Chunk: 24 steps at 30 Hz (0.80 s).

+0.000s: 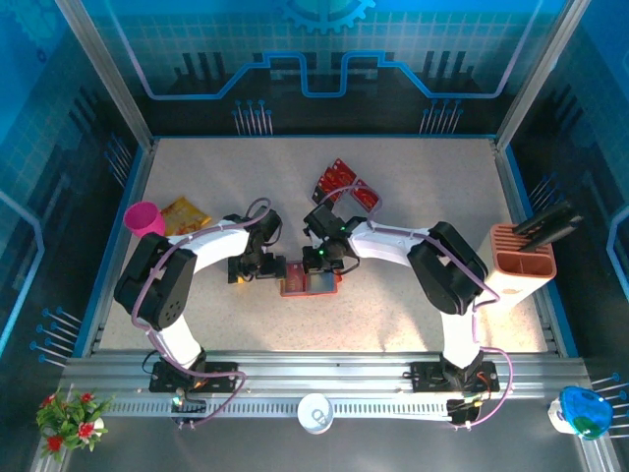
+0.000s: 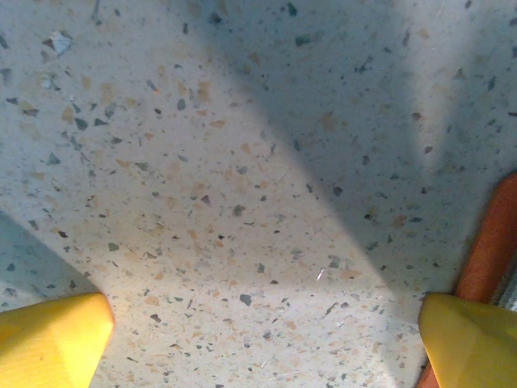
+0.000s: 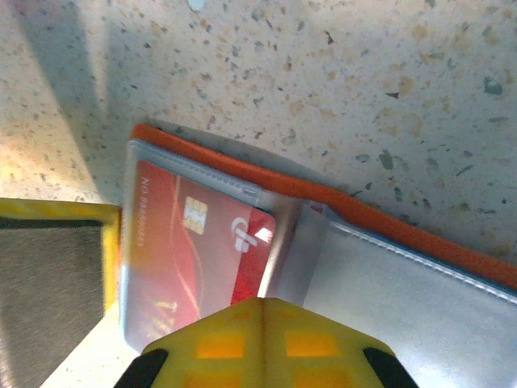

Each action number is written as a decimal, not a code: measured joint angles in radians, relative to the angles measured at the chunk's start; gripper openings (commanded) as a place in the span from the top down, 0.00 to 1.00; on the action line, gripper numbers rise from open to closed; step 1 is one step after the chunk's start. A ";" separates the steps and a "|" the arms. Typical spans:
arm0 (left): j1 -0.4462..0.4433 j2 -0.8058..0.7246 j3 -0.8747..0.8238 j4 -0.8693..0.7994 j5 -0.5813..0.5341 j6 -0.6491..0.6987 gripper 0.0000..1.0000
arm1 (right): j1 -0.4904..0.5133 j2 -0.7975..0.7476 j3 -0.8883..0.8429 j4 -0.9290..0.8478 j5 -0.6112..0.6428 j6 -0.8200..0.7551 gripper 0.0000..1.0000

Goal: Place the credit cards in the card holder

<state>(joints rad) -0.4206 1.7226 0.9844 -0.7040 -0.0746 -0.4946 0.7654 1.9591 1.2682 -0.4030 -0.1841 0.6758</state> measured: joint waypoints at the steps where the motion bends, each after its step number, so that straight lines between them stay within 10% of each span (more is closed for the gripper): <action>1: 0.000 0.001 0.001 -0.001 0.000 0.000 0.01 | 0.001 0.010 0.005 -0.001 -0.001 0.000 0.99; 24: 0.000 -0.002 0.002 -0.002 0.003 0.003 0.01 | 0.013 0.019 0.037 -0.016 0.000 0.012 0.97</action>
<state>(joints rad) -0.4206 1.7206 0.9863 -0.7063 -0.0715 -0.4919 0.7788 1.9785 1.3048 -0.4194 -0.1841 0.6876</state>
